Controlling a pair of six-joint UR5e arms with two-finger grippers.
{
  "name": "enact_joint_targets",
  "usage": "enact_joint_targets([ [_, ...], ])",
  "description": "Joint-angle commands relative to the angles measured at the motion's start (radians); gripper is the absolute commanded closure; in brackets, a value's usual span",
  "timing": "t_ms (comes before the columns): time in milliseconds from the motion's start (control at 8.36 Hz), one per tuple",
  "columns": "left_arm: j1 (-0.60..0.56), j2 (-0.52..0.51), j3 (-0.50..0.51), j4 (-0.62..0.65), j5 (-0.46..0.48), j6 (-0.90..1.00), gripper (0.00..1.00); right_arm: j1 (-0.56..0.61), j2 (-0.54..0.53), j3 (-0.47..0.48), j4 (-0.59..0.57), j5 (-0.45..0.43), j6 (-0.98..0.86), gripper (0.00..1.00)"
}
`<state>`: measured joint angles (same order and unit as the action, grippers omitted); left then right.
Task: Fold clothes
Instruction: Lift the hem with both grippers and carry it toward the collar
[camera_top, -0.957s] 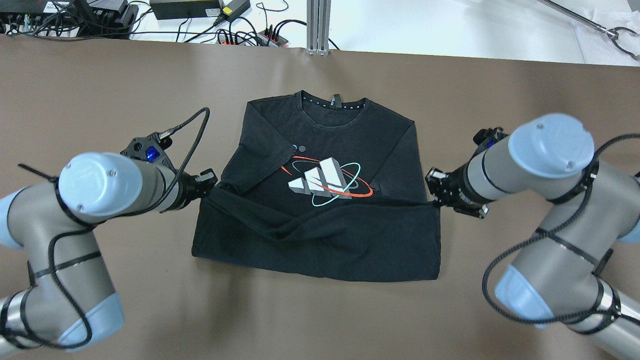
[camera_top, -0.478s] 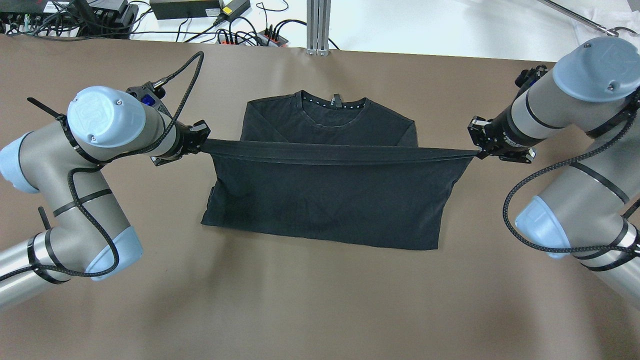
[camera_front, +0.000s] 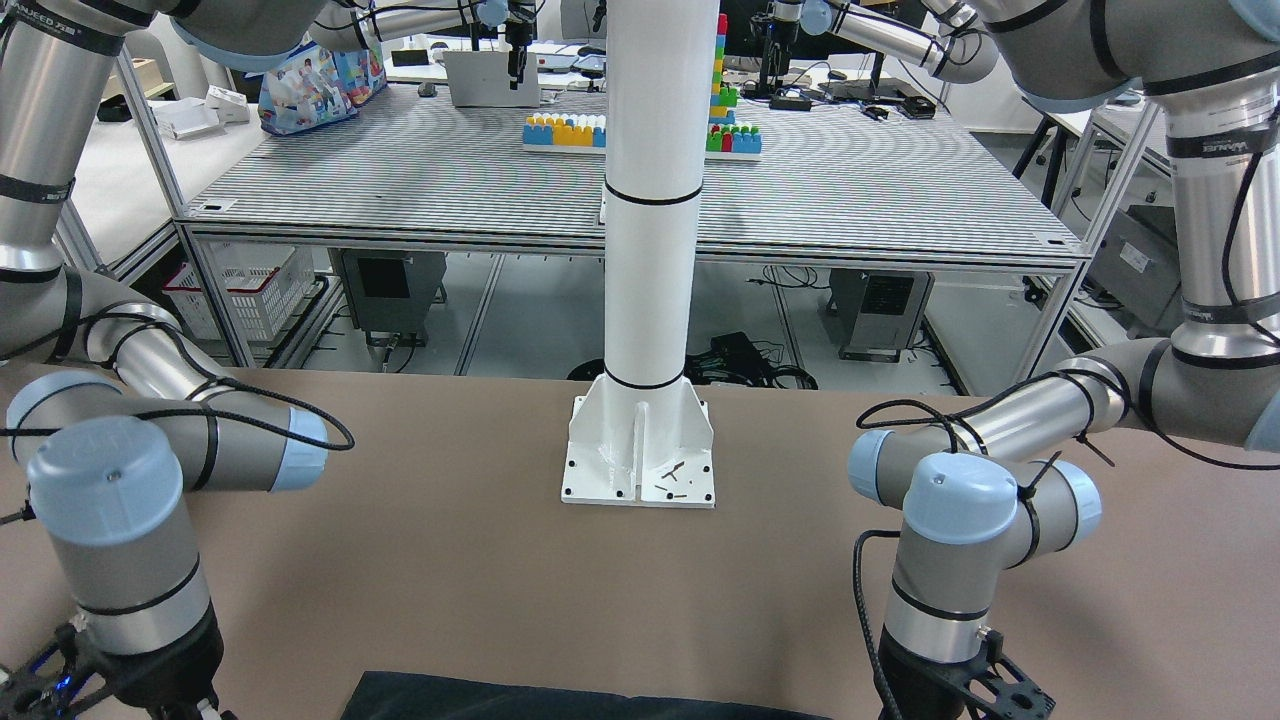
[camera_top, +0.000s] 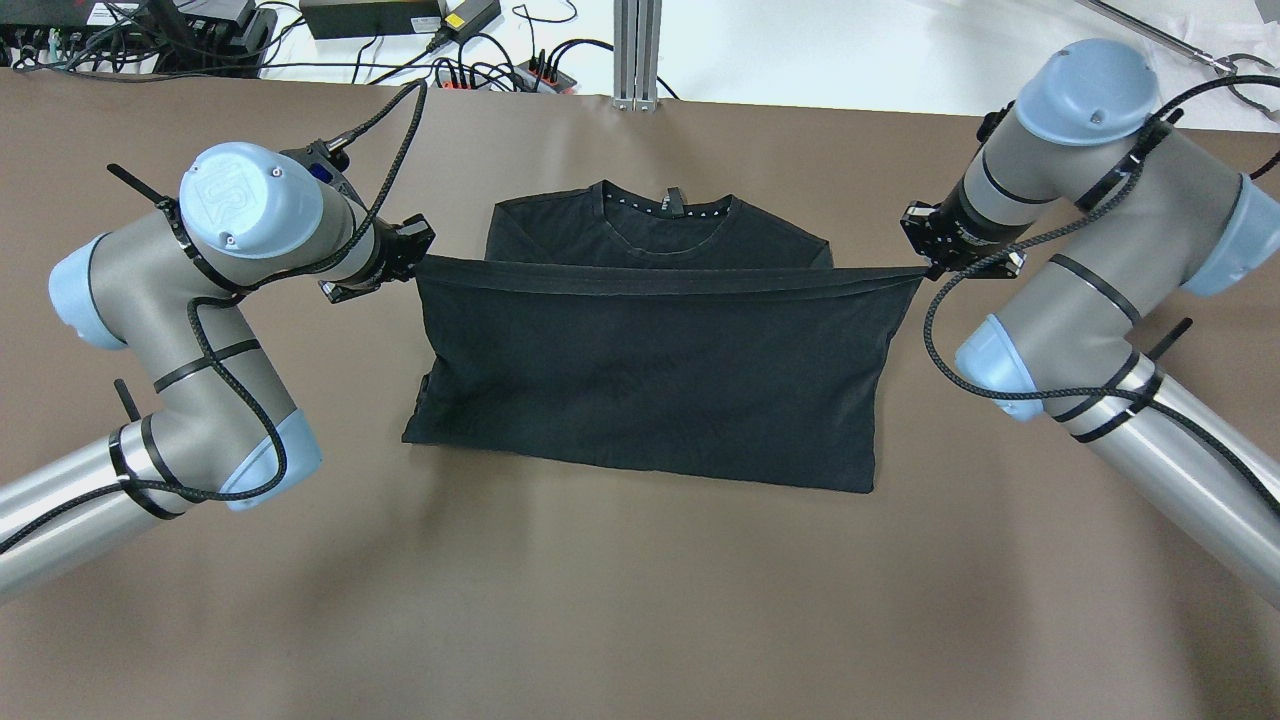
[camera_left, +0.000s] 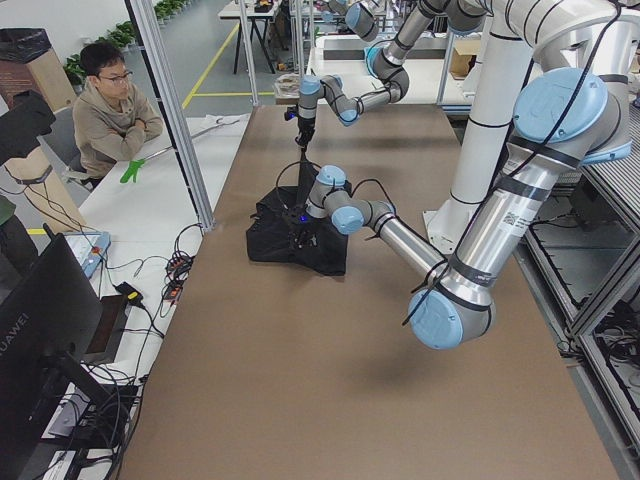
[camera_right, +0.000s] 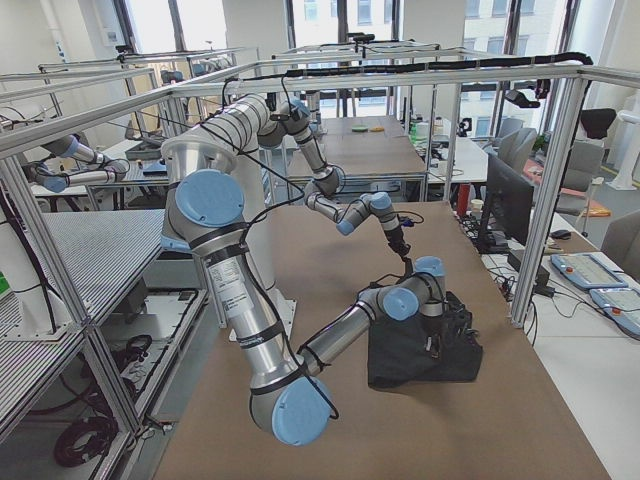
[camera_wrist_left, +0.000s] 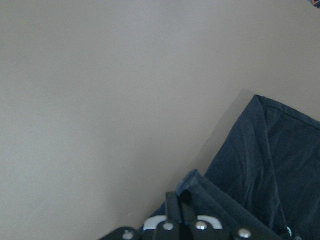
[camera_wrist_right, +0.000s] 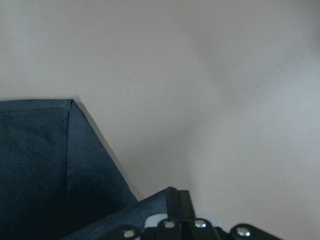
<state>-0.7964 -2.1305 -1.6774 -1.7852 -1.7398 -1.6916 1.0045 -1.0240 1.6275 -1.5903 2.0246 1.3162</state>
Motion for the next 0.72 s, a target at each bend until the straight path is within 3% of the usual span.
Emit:
enact_joint_targets([
  [0, -0.018, -0.026, 0.129, -0.109, 0.0, 0.022, 1.0, -0.001, 0.094, -0.264, 0.192, -0.004, -0.003, 1.0],
  [239, -0.026, -0.074, 0.247, -0.187, 0.002, 0.027, 1.0, -0.004, 0.113, -0.406, 0.35, -0.007, -0.002, 1.0],
  [598, -0.03, -0.141, 0.386, -0.295, 0.003, 0.049, 1.0, -0.018, 0.136, -0.41, 0.363, -0.014, 0.014, 1.0],
])
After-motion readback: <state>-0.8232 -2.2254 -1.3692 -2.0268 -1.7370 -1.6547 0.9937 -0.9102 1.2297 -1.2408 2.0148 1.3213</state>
